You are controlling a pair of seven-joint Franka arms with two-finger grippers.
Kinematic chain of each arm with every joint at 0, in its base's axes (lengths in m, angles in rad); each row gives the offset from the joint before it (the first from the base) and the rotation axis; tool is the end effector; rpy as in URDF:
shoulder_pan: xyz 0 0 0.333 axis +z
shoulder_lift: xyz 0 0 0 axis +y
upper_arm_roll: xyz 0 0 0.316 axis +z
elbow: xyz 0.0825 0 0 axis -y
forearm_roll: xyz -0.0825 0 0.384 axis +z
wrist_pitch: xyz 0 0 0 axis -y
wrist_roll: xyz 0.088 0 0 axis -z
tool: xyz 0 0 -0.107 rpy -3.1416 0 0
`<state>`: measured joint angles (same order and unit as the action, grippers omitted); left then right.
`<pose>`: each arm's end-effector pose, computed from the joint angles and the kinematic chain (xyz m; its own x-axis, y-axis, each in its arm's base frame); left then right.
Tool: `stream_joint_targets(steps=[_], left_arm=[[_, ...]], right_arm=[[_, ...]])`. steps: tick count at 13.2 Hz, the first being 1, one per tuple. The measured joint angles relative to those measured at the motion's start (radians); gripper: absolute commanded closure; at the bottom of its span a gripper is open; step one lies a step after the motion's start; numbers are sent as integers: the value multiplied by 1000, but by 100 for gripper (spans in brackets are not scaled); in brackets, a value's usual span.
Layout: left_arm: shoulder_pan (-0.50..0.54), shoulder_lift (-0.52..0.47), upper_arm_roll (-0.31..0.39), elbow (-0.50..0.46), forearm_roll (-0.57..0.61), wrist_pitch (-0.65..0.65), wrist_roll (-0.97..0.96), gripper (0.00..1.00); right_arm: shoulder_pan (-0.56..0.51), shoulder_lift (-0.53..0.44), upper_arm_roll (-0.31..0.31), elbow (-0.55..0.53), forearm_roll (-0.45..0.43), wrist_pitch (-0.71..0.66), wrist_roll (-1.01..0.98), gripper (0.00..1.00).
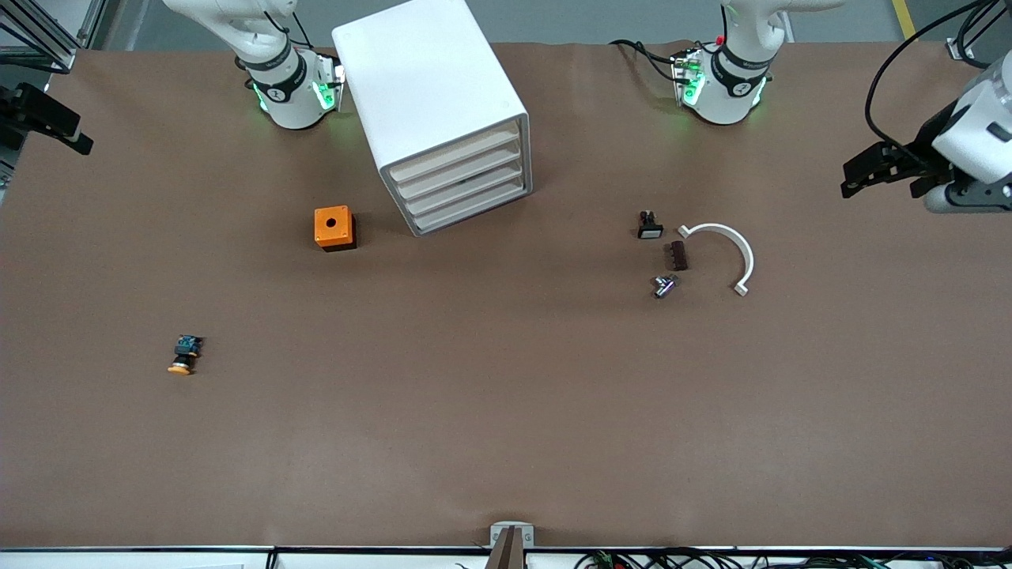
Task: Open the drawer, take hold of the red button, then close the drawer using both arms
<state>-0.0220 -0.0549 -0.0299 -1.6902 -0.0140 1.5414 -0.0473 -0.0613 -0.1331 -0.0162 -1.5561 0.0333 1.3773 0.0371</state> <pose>0.5303 -0.0295 0.5958 0.9955 -0.0046 -0.0943 -0.0039 -1.0000 0.0079 0.4893 -0.0346 0.6845 0.9931 -0.1076 -0.0469 -0.1093 -0.9935 -0.0334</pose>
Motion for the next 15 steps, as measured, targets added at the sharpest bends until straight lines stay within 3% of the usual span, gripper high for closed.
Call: stream_joint_targets(steps=[7,11,15], left_arm=[[-5,235,-4,-5,0,13,-107,0],[-84,395,-19,-7,-3,74,-403,0],[-211,454,-24,-6,-28,71,-727,0]], right_arm=[[0,-1,0,4,0,9,0,0],[0,-1,0,5,0,10,0,0],[0,-1,0,5,0,10,0,0]])
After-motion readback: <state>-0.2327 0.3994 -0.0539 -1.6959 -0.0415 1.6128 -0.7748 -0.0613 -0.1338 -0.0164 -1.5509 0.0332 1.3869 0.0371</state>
